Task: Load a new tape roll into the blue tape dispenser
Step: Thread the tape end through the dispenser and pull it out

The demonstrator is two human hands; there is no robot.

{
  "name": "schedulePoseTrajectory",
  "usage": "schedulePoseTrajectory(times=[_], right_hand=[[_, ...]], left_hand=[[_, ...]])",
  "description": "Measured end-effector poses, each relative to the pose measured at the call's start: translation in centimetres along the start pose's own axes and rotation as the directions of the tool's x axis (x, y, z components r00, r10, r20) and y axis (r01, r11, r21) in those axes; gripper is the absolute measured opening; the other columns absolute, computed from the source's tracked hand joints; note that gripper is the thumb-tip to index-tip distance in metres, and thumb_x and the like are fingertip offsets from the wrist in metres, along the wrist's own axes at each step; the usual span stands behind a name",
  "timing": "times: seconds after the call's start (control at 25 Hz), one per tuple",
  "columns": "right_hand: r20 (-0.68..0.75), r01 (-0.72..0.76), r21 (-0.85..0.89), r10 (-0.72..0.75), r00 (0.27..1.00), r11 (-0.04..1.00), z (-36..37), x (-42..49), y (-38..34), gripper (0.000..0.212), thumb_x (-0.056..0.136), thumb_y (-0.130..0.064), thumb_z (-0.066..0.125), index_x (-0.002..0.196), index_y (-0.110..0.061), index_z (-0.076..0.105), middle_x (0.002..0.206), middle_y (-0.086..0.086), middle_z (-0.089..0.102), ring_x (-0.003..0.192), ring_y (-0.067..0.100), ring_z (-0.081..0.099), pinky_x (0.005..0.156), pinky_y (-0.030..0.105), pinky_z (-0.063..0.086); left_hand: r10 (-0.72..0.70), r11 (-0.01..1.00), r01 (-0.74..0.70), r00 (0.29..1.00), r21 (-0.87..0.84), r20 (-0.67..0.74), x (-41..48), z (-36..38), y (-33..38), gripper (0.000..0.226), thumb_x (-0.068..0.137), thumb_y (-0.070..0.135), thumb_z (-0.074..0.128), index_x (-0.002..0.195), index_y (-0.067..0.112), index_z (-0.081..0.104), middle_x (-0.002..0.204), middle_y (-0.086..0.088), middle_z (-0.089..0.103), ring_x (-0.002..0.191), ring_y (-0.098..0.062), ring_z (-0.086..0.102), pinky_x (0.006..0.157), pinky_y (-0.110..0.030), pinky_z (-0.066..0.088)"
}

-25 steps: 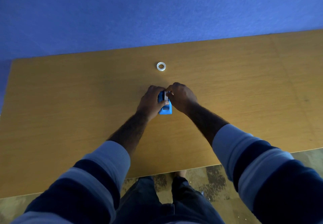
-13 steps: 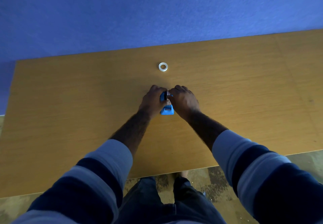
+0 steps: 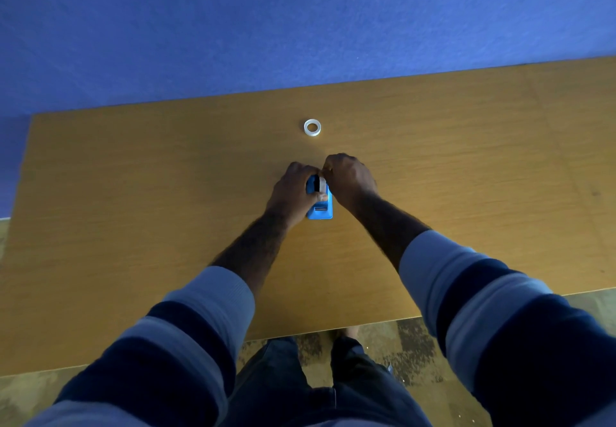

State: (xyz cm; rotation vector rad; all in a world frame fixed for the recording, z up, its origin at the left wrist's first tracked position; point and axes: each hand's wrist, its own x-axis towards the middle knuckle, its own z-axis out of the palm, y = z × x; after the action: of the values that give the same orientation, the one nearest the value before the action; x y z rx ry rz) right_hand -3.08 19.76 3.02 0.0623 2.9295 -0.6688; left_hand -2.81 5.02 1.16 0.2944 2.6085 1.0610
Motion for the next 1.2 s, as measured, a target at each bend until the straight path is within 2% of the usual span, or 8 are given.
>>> schedulePoseTrajectory(times=[0.24,0.4,0.56,0.76,0.84,0.92,1.0,1.2], right_hand=[[-0.074,0.061,-0.012,-0.061,0.995,0.998,0.5,-1.3,0.4,0.011,0.096,-0.016,0.061,0.088,-0.009,0.063,0.079,0.000,0.055,0.065,0.015,0.055,0.048,0.021,0.032],[-0.093,0.093,-0.039,-0.097,0.991,0.995,0.6,-1.6,0.5,0.012,0.095,-0.017,0.063,0.088,-0.008,0.063,0.078,-0.001,0.053,0.066,0.016,0.055,0.050,0.027,0.042],[-0.069,0.079,-0.028,-0.081,0.994,0.996,0.4,-0.9,0.4,0.012,0.095,-0.017,0.061,0.086,-0.009,0.062,0.079,0.000,0.053,0.065,0.015,0.050,0.048,0.023,0.028],[-0.052,0.069,0.038,-0.067,0.996,0.997,0.2,-0.8,0.6,0.014,0.097,-0.014,0.057,0.085,-0.008,0.062,0.079,0.002,0.056,0.065,0.016,0.053,0.049,0.022,0.028],[-0.038,0.095,0.074,-0.092,0.995,0.993,0.0,-1.0,0.8,0.017,0.097,-0.015,0.056,0.086,-0.006,0.064,0.082,0.004,0.059,0.069,0.020,0.058,0.050,0.025,0.035],[-0.020,0.109,0.118,-0.108,0.994,0.987,-0.1,-1.2,1.1,0.014,0.095,-0.017,0.063,0.094,-0.004,0.069,0.090,0.006,0.066,0.076,0.021,0.062,0.058,0.032,0.050],[-0.006,0.097,0.136,-0.097,0.995,0.986,-0.1,-1.1,1.2,0.013,0.092,-0.018,0.067,0.097,-0.006,0.070,0.094,0.006,0.068,0.079,0.020,0.063,0.064,0.035,0.054],[0.000,0.046,0.140,-0.046,0.999,0.989,0.1,-0.4,1.0,0.006,0.091,-0.016,0.068,0.088,-0.011,0.067,0.084,-0.001,0.062,0.069,0.012,0.055,0.052,0.020,0.035]], left_hand=[[0.005,1.000,-0.004,0.999,-0.031,0.031,0.0,0.1,-0.4,0.056,0.079,0.026,0.082,0.131,0.018,0.061,0.124,-0.002,0.054,0.107,-0.011,0.055,0.093,-0.030,0.046],[0.005,1.000,-0.004,1.000,-0.027,0.014,0.2,0.3,-0.4,0.048,0.080,0.024,0.080,0.125,0.018,0.064,0.118,-0.002,0.054,0.103,-0.012,0.055,0.092,-0.030,0.047],[-0.011,0.999,0.011,1.000,-0.035,0.002,0.2,0.3,-0.2,0.044,0.078,0.023,0.081,0.119,0.018,0.065,0.116,-0.001,0.055,0.101,-0.011,0.054,0.087,-0.027,0.046],[-0.012,0.998,0.012,1.000,-0.061,-0.001,0.0,0.2,-0.1,0.046,0.078,0.020,0.083,0.119,0.017,0.064,0.118,0.000,0.054,0.103,-0.012,0.057,0.088,-0.027,0.047],[-0.008,0.998,0.008,1.000,-0.061,0.000,-0.1,0.1,-0.1,0.047,0.077,0.019,0.083,0.120,0.015,0.064,0.120,-0.004,0.056,0.105,-0.015,0.058,0.091,-0.030,0.049],[-0.001,0.998,0.000,1.000,-0.061,-0.005,-0.1,0.1,-0.1,0.047,0.077,0.018,0.083,0.120,0.014,0.065,0.120,-0.005,0.056,0.105,-0.016,0.059,0.091,-0.030,0.049],[0.002,0.998,-0.003,1.000,-0.059,-0.006,-0.1,0.1,-0.1,0.047,0.077,0.018,0.083,0.120,0.015,0.065,0.119,-0.005,0.056,0.104,-0.015,0.058,0.091,-0.029,0.049],[-0.002,1.000,0.002,1.000,-0.031,-0.004,0.0,0.1,0.0,0.045,0.077,0.018,0.084,0.117,0.015,0.063,0.119,-0.003,0.056,0.102,-0.011,0.056,0.087,-0.027,0.048]])
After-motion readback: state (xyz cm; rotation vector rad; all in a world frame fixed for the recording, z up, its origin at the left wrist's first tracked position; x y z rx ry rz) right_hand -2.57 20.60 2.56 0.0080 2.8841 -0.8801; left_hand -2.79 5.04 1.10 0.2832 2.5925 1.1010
